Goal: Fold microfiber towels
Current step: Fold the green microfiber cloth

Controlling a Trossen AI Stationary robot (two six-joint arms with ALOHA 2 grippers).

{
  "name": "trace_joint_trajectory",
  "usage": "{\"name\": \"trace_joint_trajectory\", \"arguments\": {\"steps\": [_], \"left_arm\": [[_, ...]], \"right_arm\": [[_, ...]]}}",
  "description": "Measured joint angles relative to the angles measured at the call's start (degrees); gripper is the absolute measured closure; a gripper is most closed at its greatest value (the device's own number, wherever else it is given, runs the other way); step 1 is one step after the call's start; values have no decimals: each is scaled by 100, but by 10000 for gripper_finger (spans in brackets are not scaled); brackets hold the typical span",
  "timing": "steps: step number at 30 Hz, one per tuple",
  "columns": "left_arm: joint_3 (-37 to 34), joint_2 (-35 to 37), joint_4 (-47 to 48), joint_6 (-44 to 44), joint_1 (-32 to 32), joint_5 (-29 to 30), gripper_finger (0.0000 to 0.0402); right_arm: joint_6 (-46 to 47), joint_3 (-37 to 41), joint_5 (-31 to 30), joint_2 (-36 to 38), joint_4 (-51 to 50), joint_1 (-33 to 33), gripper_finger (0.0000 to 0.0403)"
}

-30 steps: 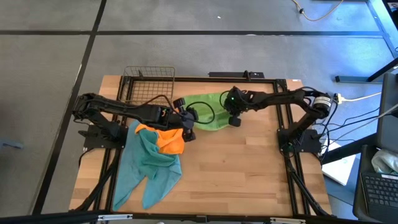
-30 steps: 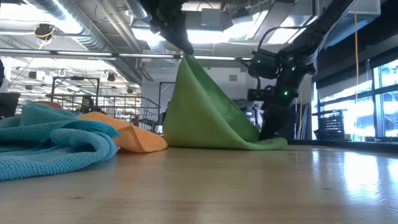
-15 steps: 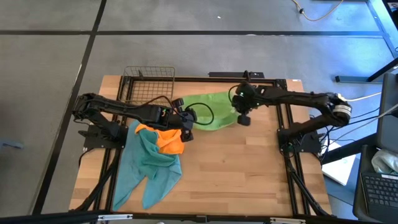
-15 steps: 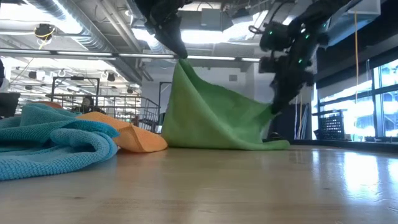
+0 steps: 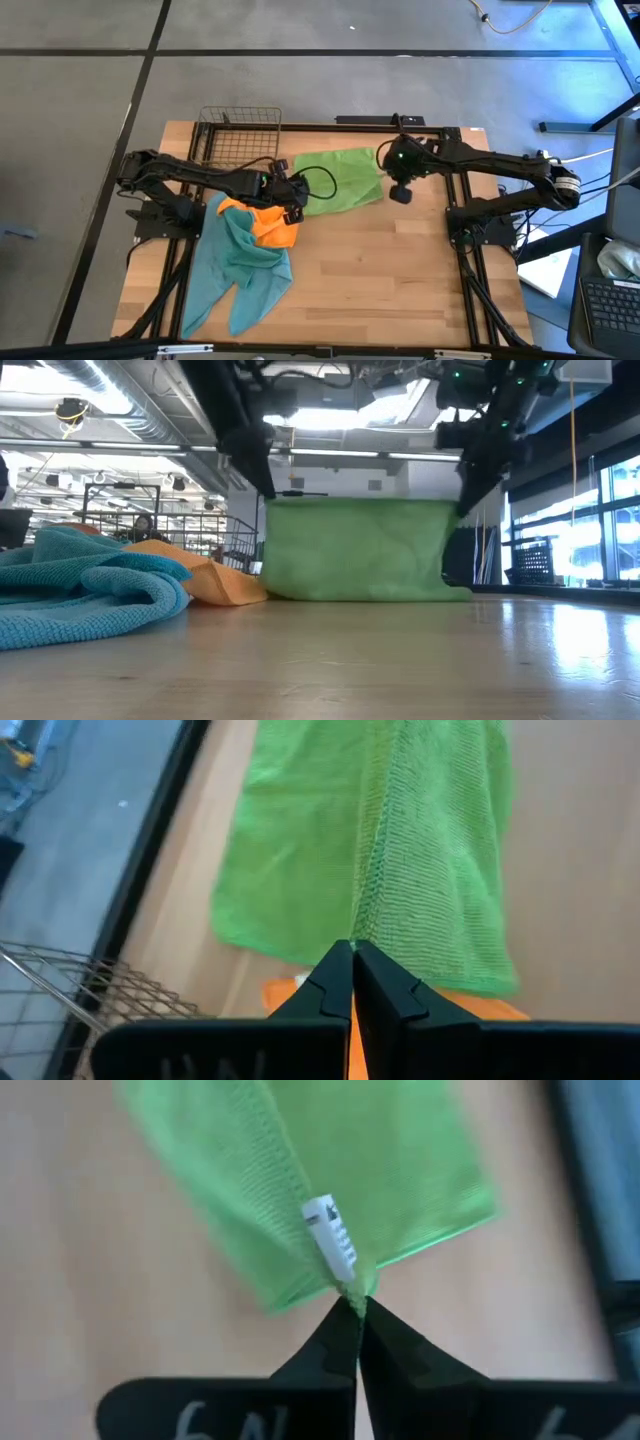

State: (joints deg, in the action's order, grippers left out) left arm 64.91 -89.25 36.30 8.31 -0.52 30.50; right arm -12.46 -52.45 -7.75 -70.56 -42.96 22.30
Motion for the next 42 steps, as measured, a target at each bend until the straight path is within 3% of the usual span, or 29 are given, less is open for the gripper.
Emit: {"name": "trace_joint_trajectory", "arguments": {"steps": [3, 8, 16, 30, 42], "left_arm": [[-123, 0, -111, -406, 329, 27, 401], [-125, -24, -211, -759, 1020, 234, 401], [-125, -79, -635, -1307, 1827, -488, 401], [-125, -79, -740, -1705, 2317, -1186, 401], [-125, -79, -850, -1810, 2706, -1191, 353]], "right_arm": [[-203, 0, -372, -134, 567, 190, 395], [-289, -1, -381, -535, 1005, 544, 395], [-477, 2, -278, -1334, 1372, 870, 395], [-600, 0, -266, -1614, 1990, 1361, 391], [-474, 2, -323, -1614, 2134, 1434, 324]]}}
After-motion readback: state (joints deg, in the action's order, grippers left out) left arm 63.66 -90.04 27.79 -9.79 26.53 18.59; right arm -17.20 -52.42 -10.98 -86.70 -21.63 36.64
